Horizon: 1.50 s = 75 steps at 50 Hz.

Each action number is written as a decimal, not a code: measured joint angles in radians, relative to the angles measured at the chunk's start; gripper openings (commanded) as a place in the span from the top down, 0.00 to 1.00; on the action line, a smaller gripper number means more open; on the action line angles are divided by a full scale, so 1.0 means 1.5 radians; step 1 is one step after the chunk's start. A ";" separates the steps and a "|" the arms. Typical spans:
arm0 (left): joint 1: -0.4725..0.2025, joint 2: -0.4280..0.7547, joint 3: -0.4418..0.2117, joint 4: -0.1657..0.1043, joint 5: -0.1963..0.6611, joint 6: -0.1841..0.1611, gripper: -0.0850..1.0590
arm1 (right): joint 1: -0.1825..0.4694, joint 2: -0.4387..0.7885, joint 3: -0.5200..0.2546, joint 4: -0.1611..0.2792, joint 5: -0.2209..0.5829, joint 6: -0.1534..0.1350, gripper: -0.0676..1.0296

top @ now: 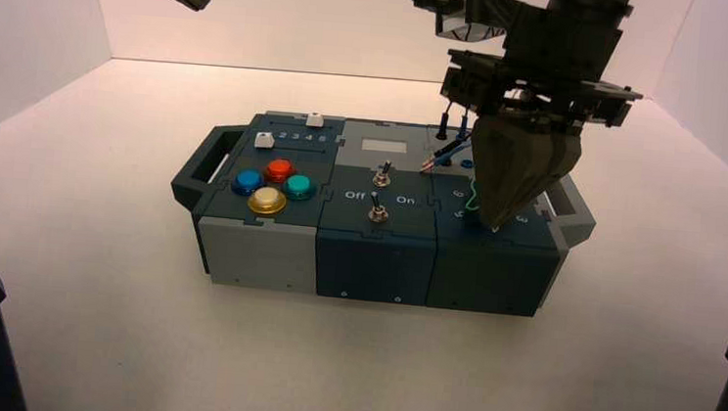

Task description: Turn the knob to position 6.

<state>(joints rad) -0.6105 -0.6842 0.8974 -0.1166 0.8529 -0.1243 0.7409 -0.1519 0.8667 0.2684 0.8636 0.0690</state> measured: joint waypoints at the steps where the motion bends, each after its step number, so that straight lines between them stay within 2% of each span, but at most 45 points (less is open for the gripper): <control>1: 0.000 -0.001 0.000 0.000 0.000 0.000 0.95 | 0.000 0.002 0.000 0.000 -0.002 0.002 0.96; 16: 0.000 -0.002 0.000 0.000 0.001 0.000 0.95 | 0.000 0.014 0.007 -0.003 -0.025 0.011 0.96; 37: 0.000 -0.009 0.002 0.000 0.004 0.000 0.95 | -0.001 0.039 0.006 -0.047 -0.034 0.042 0.96; 66: 0.000 -0.009 0.006 0.000 0.007 0.003 0.95 | -0.001 0.057 -0.019 -0.054 -0.044 0.060 0.96; 75: 0.000 -0.009 0.006 0.001 0.010 0.005 0.95 | -0.002 0.070 -0.025 -0.072 -0.045 0.079 0.96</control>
<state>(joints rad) -0.6105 -0.6980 0.9066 -0.1150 0.8682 -0.1166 0.7378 -0.0476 0.8299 0.1611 0.7961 0.1871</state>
